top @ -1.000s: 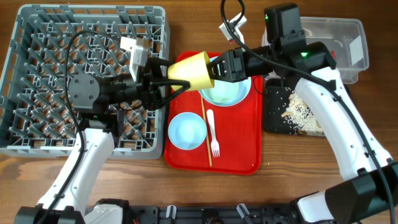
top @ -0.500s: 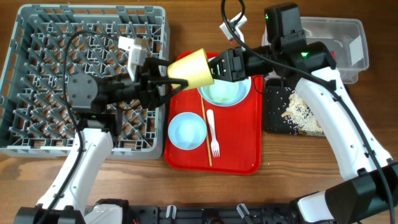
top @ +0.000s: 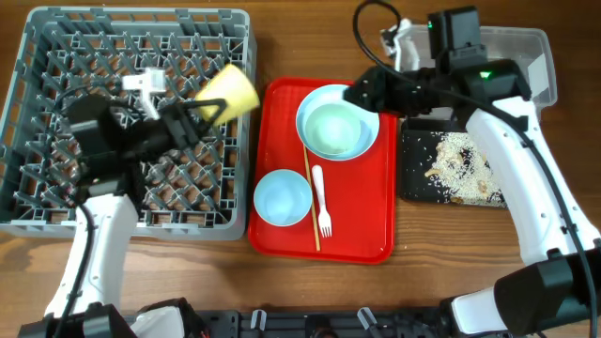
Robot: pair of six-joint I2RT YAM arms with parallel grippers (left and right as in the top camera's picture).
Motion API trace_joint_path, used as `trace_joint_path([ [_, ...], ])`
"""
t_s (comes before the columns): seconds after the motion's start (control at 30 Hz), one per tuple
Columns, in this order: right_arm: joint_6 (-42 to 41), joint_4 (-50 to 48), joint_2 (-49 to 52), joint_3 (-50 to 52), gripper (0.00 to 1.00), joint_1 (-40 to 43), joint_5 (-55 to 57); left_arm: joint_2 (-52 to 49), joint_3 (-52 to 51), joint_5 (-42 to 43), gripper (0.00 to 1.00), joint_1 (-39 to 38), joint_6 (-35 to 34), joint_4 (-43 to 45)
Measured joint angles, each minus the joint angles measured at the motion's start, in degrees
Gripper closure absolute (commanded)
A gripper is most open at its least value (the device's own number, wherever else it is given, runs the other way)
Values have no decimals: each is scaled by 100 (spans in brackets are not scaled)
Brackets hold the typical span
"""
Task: Sort waste into correct bins and load items into the dishwasher rack
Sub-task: 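Place the yellow cup into the dish rack with the left gripper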
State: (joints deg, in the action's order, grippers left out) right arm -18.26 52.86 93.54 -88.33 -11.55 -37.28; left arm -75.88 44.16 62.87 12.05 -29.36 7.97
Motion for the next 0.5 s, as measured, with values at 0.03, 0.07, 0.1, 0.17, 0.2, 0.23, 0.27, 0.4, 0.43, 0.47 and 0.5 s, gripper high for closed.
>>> trace_joint_path([
  [0.03,66,105,0,0,59,31,247,2,0,-116,96,109,50,-87],
  [0.07,144,221,0,0,59,52,481,11,0,-214,96,210,90,-155],
  [0.1,210,339,0,0,60,74,719,37,0,-291,96,317,129,-245],
  [0.17,339,535,0,0,60,118,1193,162,0,-415,96,507,173,-433],
  [0.2,385,636,0,0,61,146,1419,260,0,-487,96,605,190,-544],
  [0.23,415,717,-2,0,62,173,1596,374,0,-566,96,704,216,-686],
  [0.27,450,778,-2,0,62,205,1762,483,-2,-627,96,780,219,-787],
  [0.4,584,916,-101,0,63,428,2411,1027,0,-968,96,1150,243,-1204],
  [0.43,619,935,-166,0,64,501,2500,1106,0,-1021,96,1198,260,-1303],
  [0.47,632,960,-229,0,64,557,2564,1211,11,-1117,96,1274,299,-1528],
  [0.5,643,986,-332,0,64,660,2629,1276,15,-1189,96,1320,350,-1753],
])
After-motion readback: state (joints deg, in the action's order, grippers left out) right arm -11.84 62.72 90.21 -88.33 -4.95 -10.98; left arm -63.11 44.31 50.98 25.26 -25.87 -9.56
